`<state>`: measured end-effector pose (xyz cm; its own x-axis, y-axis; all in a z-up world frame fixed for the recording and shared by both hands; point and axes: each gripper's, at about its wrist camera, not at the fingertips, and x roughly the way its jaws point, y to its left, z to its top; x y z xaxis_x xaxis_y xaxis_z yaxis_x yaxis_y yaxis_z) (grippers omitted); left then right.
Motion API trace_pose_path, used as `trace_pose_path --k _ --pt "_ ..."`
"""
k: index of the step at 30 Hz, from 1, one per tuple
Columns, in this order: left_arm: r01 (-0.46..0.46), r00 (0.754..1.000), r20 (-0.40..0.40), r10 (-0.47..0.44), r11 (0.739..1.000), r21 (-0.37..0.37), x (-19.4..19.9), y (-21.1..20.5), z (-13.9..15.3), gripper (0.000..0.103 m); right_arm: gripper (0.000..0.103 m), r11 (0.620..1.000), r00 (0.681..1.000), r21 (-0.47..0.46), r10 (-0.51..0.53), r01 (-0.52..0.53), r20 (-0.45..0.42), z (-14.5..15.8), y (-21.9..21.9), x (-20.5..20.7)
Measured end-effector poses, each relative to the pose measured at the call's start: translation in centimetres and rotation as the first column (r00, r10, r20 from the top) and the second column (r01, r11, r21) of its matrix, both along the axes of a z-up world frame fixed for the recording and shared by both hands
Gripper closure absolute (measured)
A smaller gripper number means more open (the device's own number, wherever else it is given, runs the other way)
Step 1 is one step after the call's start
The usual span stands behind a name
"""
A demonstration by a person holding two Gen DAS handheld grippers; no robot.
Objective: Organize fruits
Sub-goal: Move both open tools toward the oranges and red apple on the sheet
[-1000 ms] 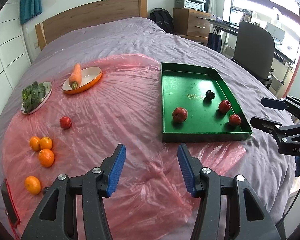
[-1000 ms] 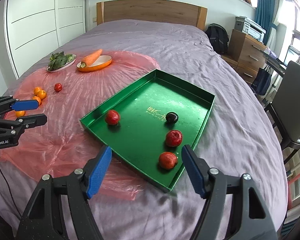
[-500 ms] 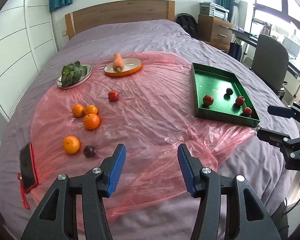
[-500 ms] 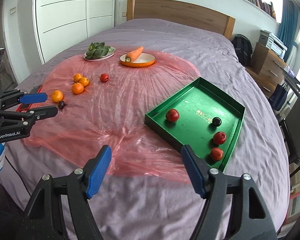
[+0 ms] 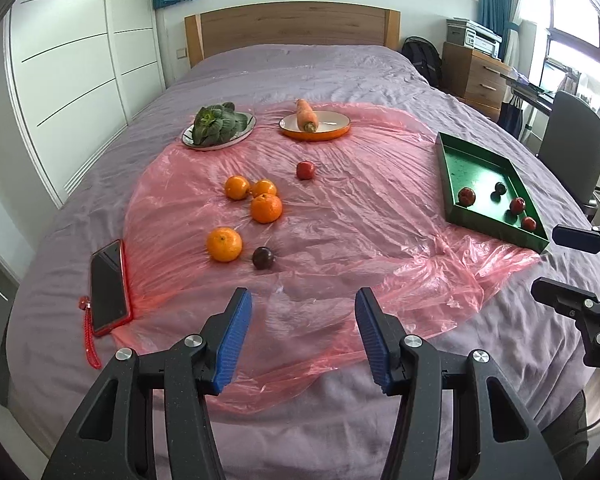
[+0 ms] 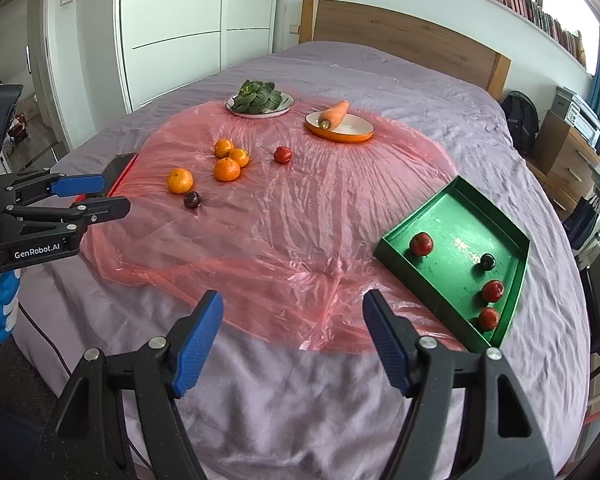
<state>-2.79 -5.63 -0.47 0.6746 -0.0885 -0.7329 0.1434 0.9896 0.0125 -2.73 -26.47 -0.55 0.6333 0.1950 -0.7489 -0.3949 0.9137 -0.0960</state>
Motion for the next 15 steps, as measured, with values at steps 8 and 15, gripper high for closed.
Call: trace_pose_path --k 8,15 --pt "-0.080 0.997 -0.004 0.080 0.997 -0.006 -0.5 3.4 -0.5 0.055 0.000 0.999 0.999 -0.005 0.045 -0.045 0.004 0.3 2.4 -0.3" --pt "-0.156 0.988 -0.014 0.155 0.988 -0.011 0.1 6.7 -1.4 0.055 0.000 0.995 0.995 0.002 0.100 -0.100 -0.015 -0.6 4.8 0.6"
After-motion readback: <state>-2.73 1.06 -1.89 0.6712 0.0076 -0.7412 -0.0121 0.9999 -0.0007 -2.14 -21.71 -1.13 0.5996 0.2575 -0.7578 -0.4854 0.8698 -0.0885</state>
